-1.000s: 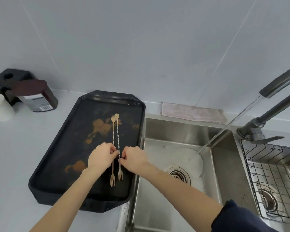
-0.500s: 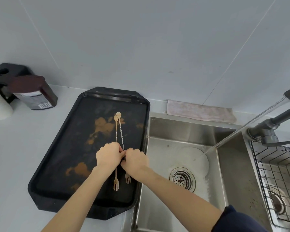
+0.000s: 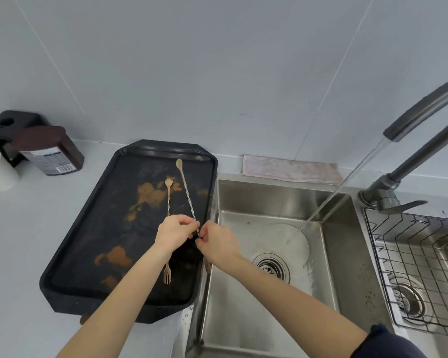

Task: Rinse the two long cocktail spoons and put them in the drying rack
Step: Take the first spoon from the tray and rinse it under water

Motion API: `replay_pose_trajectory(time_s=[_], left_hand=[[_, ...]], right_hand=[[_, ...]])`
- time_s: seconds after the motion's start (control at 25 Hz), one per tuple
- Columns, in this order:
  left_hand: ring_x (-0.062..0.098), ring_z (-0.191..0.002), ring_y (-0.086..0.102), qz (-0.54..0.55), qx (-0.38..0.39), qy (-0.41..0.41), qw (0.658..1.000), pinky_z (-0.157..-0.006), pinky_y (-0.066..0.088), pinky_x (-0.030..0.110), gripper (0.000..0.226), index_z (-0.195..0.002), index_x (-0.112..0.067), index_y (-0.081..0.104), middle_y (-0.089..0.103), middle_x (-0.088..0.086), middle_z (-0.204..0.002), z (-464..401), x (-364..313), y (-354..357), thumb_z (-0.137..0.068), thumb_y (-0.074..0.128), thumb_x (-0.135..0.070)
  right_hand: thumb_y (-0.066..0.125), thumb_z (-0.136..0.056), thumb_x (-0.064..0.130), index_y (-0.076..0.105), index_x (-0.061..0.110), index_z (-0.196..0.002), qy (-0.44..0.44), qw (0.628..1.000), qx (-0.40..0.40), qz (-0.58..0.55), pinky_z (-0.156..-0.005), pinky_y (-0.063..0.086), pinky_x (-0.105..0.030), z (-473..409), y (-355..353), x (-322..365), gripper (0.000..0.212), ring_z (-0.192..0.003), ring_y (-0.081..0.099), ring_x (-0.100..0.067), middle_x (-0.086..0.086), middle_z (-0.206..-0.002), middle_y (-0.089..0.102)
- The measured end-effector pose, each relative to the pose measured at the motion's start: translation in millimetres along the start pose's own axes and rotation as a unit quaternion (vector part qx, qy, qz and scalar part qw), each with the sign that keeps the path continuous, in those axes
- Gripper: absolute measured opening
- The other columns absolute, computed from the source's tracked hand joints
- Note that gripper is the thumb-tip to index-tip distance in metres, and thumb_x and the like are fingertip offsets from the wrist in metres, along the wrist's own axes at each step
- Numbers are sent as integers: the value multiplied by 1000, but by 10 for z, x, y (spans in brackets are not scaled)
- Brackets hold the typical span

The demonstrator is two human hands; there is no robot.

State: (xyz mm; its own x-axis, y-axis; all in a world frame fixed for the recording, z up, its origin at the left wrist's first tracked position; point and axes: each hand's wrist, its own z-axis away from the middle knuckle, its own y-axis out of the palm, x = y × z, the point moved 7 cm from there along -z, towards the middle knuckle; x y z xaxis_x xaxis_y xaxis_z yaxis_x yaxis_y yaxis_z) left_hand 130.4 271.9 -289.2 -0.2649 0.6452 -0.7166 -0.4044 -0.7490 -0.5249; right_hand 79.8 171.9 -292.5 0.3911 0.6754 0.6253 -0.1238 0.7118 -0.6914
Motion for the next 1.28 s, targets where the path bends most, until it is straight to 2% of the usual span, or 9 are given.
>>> replay_pose_trajectory(time_s=[0.16, 0.32, 0.44, 0.56, 0.72, 0.88, 0.96, 1.16, 1.28], left_hand=[[21, -91, 57, 47, 33, 35, 998, -80, 42, 30, 7, -85, -15, 63, 61, 4, -89, 252, -255, 233, -88, 57, -18], [14, -80, 58, 52, 58, 75, 994, -69, 41, 23, 9, -92, -12, 62, 61, 3, -90, 504, -520, 579, -88, 58, -19], [10, -72, 59, 52, 70, 90, 992, -67, 43, 19, 20, -103, -6, 64, 62, 4, -93, 673, -662, 892, -87, 59, -19], [8, -67, 58, 81, 81, 98, 989, -57, 44, 7, 21, -104, -4, 64, 62, 4, -88, 814, -808, 1190, -87, 60, -15], [5, -64, 57, 89, 90, 103, 987, -60, 41, 15, 16, -99, -9, 64, 62, -3, -76, 910, -977, 1540, -86, 61, -17], [-1, -62, 59, 83, 97, 117, 985, -69, 43, 21, 7, -90, -15, 61, 63, -3, -78, 935, -1198, 1802, -87, 60, -21], [2, -67, 58, 82, 95, 116, 985, -75, 43, 24, 7, -89, -15, 61, 63, -4, -77, 918, -1314, 1900, -87, 59, -22], [8, -71, 58, 75, 83, 134, 985, -65, 41, 16, 22, -103, -6, 65, 63, 3, -86, 856, -1616, 2014, -88, 58, -20], [12, -77, 59, 74, 71, 150, 983, -68, 43, 20, 14, -94, -11, 66, 64, -2, -82, 767, -1839, 1974, -88, 57, -21]], right_hand=[[56, -89, 17, 61, 8, -108, 6, 998, -22, -65, -85, 49, -33, 255, -244, -244, 22, -104, 62, -29, -13, -109, 69], [59, -88, 21, 66, 11, -104, 26, 992, -60, -106, -67, 44, -24, 562, -534, -605, 20, -97, 66, -23, -8, -104, 73], [59, -85, 22, 69, 15, -96, 56, 987, -83, -130, -73, 48, -28, 787, -703, -930, 16, -86, 68, -21, -7, -97, 75], [60, -85, 23, 70, 17, -97, 72, 984, -101, -130, -76, 46, -26, 988, -872, -1227, 17, -93, 66, -20, -6, -98, 74], [60, -87, 23, 71, 17, -102, 76, 983, -106, -127, -72, 43, -22, 1158, -1073, -1526, 20, -83, 62, -17, -6, -100, 75], [59, -88, 22, 71, 18, -105, 78, 983, -104, -126, -82, 48, -25, 1211, -1267, -1803, 21, -97, 66, -18, -6, -103, 75], [58, -89, 19, 70, 16, -106, 79, 982, -104, -134, -84, 49, -25, 1203, -1361, -1939, 22, -92, 66, -17, -7, -102, 75], [55, -89, 15, 71, 15, -105, 91, 981, -92, -144, -87, 54, -31, 1107, -1430, -2184, 23, -84, 68, -18, 0, -78, 68], [55, -89, 15, 71, 15, -104, 94, 982, -82, -143, -86, 55, -31, 1037, -1437, -2258, 21, -82, 67, -16, 4, -81, 68]])
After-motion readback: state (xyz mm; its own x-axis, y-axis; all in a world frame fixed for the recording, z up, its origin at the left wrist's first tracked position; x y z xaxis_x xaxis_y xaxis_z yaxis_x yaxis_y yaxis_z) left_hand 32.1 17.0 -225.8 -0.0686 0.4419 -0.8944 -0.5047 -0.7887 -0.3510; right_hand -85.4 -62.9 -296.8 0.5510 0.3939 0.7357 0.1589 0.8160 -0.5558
